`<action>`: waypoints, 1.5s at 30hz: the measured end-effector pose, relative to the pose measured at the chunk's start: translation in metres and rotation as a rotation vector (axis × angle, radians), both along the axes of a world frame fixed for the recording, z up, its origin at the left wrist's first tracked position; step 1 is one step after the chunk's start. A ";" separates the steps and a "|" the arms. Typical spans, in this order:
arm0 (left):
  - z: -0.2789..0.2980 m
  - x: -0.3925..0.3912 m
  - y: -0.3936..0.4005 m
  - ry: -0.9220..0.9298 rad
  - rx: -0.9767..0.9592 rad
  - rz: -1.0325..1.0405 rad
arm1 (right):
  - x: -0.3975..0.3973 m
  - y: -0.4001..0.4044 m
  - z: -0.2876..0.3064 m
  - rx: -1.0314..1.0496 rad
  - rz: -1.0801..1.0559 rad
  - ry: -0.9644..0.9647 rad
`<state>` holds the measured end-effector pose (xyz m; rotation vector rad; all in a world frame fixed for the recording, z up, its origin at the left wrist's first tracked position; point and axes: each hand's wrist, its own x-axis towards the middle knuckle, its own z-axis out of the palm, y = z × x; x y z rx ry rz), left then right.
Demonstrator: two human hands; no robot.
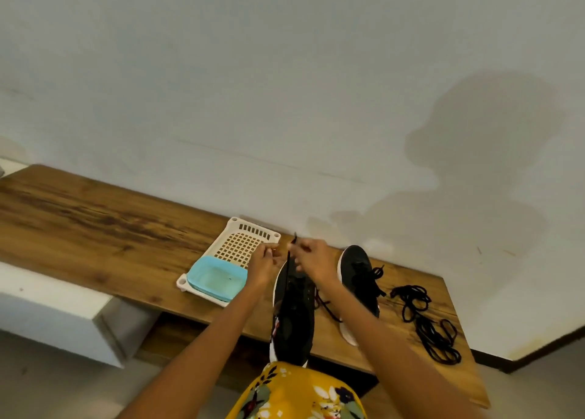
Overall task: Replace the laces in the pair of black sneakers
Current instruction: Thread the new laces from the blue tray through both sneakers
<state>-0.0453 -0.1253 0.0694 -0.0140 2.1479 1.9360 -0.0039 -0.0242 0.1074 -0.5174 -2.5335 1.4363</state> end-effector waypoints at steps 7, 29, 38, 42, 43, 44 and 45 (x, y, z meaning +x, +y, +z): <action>-0.002 0.028 -0.002 0.105 -0.282 -0.288 | 0.007 0.013 0.098 -0.154 -0.055 0.282; -0.090 0.000 -0.013 -0.216 -0.302 -0.129 | 0.002 -0.040 -0.082 0.475 0.119 -0.361; -0.081 -0.011 0.018 -0.173 -0.371 0.028 | 0.001 0.031 -0.099 0.198 -0.221 -0.313; -0.091 -0.006 0.031 0.018 -0.415 -0.133 | 0.016 0.063 -0.152 0.194 -0.192 -0.590; -0.090 -0.002 0.034 0.043 -0.422 -0.165 | 0.020 0.065 -0.165 0.199 -0.186 -0.601; -0.092 -0.001 0.036 0.069 -0.435 -0.202 | 0.022 0.068 -0.180 0.193 -0.192 -0.596; -0.092 -0.001 0.039 0.086 -0.433 -0.227 | 0.023 0.069 -0.185 0.196 -0.204 -0.575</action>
